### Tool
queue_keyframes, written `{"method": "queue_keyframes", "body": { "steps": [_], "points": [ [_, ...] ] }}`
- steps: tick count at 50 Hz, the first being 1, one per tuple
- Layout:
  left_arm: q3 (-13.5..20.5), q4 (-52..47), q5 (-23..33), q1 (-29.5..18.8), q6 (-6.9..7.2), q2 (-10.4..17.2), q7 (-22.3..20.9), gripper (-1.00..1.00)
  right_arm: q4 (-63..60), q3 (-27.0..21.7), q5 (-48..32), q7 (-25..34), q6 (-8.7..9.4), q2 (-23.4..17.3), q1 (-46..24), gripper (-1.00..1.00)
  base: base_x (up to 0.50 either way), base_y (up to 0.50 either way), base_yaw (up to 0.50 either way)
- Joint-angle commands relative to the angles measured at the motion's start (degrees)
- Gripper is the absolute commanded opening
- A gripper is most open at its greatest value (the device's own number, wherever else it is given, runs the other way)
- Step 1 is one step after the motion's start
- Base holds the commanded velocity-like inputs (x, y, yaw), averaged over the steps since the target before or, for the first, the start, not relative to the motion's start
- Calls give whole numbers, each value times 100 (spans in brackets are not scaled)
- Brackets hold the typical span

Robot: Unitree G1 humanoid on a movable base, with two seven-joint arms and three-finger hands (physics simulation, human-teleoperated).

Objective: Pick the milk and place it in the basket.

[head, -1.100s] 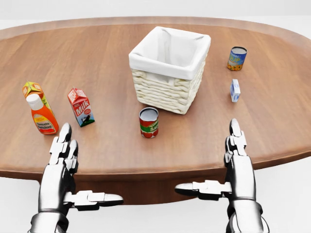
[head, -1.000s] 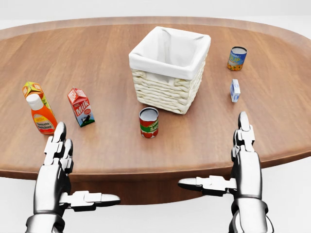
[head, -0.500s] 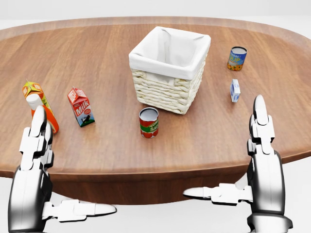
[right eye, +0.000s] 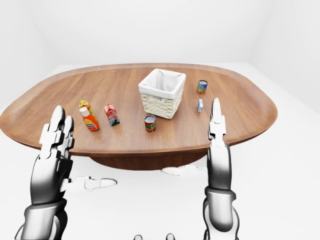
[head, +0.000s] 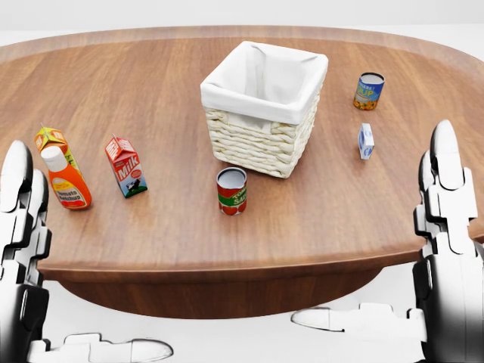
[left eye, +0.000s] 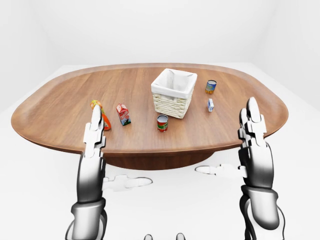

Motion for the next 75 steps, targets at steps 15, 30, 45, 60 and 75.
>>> {"method": "queue_keyframes", "body": {
  "steps": [15,30,45,60,75],
  "points": [
    [-139,-494,79,236,0,49,-74,100,-637,104,19,147,0,-4,240,100,0,0,0],
    [-213,-330,111,252,-127,78,-31,100,-631,69,43,136,0,1,233,100,0,0,0],
    [-207,-296,103,226,-125,86,-21,100,-703,85,66,148,0,4,273,100,21,0,0],
    [-238,-368,114,265,-118,107,-10,100,-798,102,47,180,0,-2,295,100,16,0,0],
    [-272,-432,176,212,-34,105,-28,100,-860,164,24,181,0,-24,326,100,16,0,0]
  ]
}}
